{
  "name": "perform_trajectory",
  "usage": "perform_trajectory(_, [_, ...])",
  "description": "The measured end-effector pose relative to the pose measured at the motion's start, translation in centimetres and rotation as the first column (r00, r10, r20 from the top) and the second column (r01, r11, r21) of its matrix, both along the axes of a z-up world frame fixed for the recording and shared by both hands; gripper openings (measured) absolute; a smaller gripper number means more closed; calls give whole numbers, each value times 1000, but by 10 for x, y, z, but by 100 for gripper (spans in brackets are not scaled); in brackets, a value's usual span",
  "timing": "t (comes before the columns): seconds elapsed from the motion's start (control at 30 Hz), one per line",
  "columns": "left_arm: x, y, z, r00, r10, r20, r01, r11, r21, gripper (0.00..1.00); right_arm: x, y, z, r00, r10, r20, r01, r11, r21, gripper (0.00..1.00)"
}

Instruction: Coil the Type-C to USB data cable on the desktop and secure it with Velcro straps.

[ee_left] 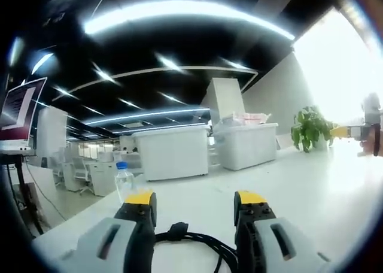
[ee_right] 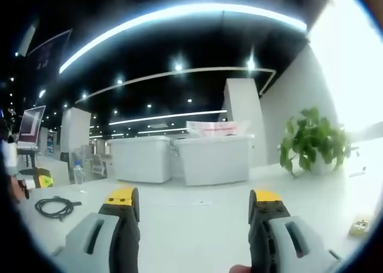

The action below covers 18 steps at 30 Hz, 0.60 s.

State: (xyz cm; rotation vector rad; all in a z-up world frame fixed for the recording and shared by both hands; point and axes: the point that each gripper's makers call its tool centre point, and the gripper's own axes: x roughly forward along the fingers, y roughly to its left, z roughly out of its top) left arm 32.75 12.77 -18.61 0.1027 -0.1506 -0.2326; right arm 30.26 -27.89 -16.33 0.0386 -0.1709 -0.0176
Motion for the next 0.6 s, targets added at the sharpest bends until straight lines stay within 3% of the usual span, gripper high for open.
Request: perform_trajectory(0.6, [-8, 6, 12, 1000, 18, 22, -18, 1000, -7, 53, -6, -1, 3, 1000, -3, -5, 3, 1000, 18, 72])
